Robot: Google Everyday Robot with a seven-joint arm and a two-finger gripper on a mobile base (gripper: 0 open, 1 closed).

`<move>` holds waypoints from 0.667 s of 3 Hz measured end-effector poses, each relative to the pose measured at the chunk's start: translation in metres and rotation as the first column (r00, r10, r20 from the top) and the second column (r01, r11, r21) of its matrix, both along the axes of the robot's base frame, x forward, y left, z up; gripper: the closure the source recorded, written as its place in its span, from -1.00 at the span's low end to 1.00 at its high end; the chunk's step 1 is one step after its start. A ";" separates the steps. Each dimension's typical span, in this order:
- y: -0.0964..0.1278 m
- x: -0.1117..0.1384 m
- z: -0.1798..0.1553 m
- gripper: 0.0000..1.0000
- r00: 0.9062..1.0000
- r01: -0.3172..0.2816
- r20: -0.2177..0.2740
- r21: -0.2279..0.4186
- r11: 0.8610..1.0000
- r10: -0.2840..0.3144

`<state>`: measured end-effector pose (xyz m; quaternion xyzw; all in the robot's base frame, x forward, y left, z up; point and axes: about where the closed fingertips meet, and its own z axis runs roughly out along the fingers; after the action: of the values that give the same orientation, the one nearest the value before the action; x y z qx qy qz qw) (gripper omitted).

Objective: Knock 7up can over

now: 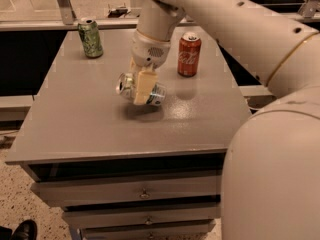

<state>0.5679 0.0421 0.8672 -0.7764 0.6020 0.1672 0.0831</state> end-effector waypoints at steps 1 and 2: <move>0.012 -0.011 -0.012 -0.12 0.998 -0.055 -0.018 -0.032 0.998 0.054; 0.027 -0.020 -0.021 -0.59 0.995 -0.093 -0.032 -0.034 0.995 0.092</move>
Offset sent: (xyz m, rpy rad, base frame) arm -0.0409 0.0365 -0.0288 -0.0642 0.0791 0.1542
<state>0.5476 0.0695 0.8465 -0.8022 0.5693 0.1720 0.0524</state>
